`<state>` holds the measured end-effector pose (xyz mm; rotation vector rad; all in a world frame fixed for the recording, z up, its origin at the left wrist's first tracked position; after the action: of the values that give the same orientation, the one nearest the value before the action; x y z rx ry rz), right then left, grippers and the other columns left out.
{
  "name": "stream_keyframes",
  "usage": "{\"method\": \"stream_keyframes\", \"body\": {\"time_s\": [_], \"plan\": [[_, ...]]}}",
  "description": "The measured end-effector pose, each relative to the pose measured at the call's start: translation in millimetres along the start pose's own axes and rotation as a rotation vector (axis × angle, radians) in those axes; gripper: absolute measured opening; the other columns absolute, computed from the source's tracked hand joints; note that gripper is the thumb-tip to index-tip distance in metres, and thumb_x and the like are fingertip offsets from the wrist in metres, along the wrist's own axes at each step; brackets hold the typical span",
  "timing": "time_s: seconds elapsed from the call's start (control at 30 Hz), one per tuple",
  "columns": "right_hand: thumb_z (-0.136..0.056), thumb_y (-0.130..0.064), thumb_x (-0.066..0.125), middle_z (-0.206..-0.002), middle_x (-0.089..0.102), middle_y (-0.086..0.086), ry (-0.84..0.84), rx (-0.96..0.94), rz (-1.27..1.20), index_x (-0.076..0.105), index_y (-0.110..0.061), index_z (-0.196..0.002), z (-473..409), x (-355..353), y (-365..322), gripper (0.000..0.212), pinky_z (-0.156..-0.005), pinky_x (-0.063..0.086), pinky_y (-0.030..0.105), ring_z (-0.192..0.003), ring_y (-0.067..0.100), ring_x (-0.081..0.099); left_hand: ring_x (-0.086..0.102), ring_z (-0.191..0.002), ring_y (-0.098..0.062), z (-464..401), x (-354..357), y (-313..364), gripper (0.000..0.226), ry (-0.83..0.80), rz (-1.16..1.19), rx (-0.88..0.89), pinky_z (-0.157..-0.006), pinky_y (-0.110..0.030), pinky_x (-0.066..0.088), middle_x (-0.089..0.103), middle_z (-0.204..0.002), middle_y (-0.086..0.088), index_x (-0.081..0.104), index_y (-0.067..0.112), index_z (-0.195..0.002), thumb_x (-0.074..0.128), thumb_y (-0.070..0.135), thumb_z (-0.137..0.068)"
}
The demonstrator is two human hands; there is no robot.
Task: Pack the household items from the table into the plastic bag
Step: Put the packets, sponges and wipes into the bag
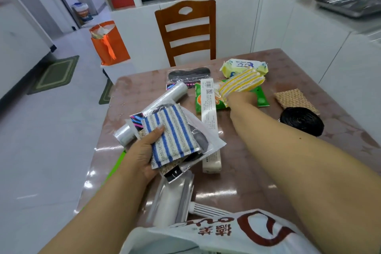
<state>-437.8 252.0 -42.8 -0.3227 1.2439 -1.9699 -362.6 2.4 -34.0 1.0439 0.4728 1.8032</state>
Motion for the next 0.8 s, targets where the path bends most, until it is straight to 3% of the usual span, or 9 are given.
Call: {"method": "stream_keyframes", "body": {"time_s": [0.07, 0.13, 0.23, 0.3, 0.37, 0.47, 0.6, 0.7, 0.8], "plan": [[-0.088, -0.007, 0.058, -0.091, 0.059, 0.003, -0.132, -0.131, -0.045, 0.058, -0.011, -0.099, 22.4, 5.5, -26.6, 0.011, -0.061, 0.042, 0.019, -0.076, 0.018, 0.056, 0.069, -0.096, -0.031, 2.4, -3.5, 3.6, 0.022, 0.033, 0.013, 0.001, -0.065, -0.058, 0.056, 0.073, -0.102, -0.017, 0.063, 0.007, -0.108, 0.063, 0.015, -0.088], [-0.086, -0.008, 0.063, -0.073, 0.057, 0.000, -0.404, -0.253, -0.049, 0.062, -0.011, -0.089, 52.3, 9.1, -47.3, 0.004, -0.046, 0.038, 0.018, -0.059, 0.012, 0.047, 0.068, -0.101, -0.034, 5.9, -7.3, 7.2, 0.033, 0.054, 0.029, 0.003, -0.065, -0.057, 0.057, 0.070, -0.111, -0.020, 0.060, 0.006, -0.118, 0.065, 0.016, -0.087], [-0.089, -0.016, 0.062, -0.077, 0.068, 0.000, -0.838, -0.219, 0.153, 0.068, -0.011, -0.095, 88.1, 6.4, -50.6, 0.010, -0.046, 0.040, 0.019, -0.060, 0.010, 0.055, 0.068, -0.098, -0.033, 15.4, -11.9, 11.5, 0.040, 0.082, 0.058, 0.016, -0.064, -0.058, 0.057, 0.071, -0.111, -0.019, 0.058, 0.007, -0.124, 0.064, 0.024, -0.088], [-0.092, -0.019, 0.059, -0.075, 0.067, -0.003, -1.003, -0.152, 0.335, 0.067, -0.016, -0.086, 109.9, 0.5, -41.3, 0.010, -0.041, 0.036, 0.015, -0.053, 0.007, 0.050, 0.073, -0.081, -0.030, 24.7, -12.1, 14.3, 0.034, 0.081, 0.079, 0.032, -0.054, -0.052, 0.059, 0.075, -0.092, -0.016, 0.061, 0.009, -0.117, 0.059, 0.031, -0.091], [-0.092, -0.021, 0.060, -0.071, 0.059, -0.002, -1.026, -0.131, 0.507, 0.064, -0.016, -0.083, 123.8, -5.0, -27.6, 0.011, -0.042, 0.030, 0.015, -0.051, 0.008, 0.039, 0.073, -0.068, -0.030, 34.7, -10.3, 15.1, 0.036, 0.062, 0.094, 0.032, -0.045, -0.045, 0.057, 0.076, -0.082, -0.015, 0.062, 0.011, -0.114, 0.052, 0.039, -0.094], [-0.091, -0.021, 0.063, -0.062, 0.049, -0.002, -0.930, -0.152, 0.669, 0.063, -0.015, -0.080, 142.1, -11.3, -16.9, 0.012, -0.043, 0.025, 0.017, -0.047, 0.008, 0.034, 0.073, -0.084, -0.034, 46.6, -4.5, 14.2, 0.054, -0.026, 0.083, 0.022, -0.058, -0.048, 0.059, 0.074, -0.103, -0.018, 0.062, 0.011, -0.124, 0.049, 0.051, -0.090], [-0.090, -0.025, 0.064, -0.058, 0.042, -0.003, -0.893, -0.277, 0.877, 0.054, -0.016, -0.073, 175.9, -17.7, -18.5, 0.022, -0.044, 0.025, 0.020, -0.048, 0.010, 0.031, 0.074, -0.080, -0.032, 66.5, 4.3, 15.5, 0.036, -0.094, 0.016, 0.047, -0.058, -0.049, 0.060, 0.075, -0.095, -0.017, 0.065, 0.009, -0.113, 0.056, 0.037, -0.092], [-0.090, -0.047, 0.059, -0.088, 0.055, -0.004, -0.803, -0.524, 1.027, 0.059, -0.022, -0.094, 196.5, -30.6, -36.9, 0.024, -0.064, 0.041, 0.024, -0.072, 0.013, 0.049, 0.074, -0.082, -0.030, 81.4, 9.7, 24.3, 0.026, -0.133, -0.054, 0.095, -0.063, -0.051, 0.060, 0.076, -0.096, -0.015, 0.061, 0.010, -0.116, 0.057, 0.020, -0.093], [-0.077, -0.072, 0.054, -0.147, 0.042, 0.007, -0.667, -0.445, 0.774, 0.036, -0.016, -0.145, 188.7, -46.7, -49.8, 0.090, -0.105, 0.037, 0.042, -0.131, 0.029, 0.043, 0.074, -0.073, -0.027, 94.9, 18.0, 40.4, 0.019, -0.154, -0.102, 0.151, -0.059, -0.049, 0.060, 0.076, -0.089, -0.013, 0.060, 0.010, -0.112, 0.054, 0.015, -0.095]]}}
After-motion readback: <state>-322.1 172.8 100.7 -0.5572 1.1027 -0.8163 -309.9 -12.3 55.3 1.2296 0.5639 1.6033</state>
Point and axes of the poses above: each hand's wrist, its own z-axis away from the middle knuckle, its own x-axis out of the palm, y = z × x, the point moved 3 cm from there along -z, towards the middle knuckle
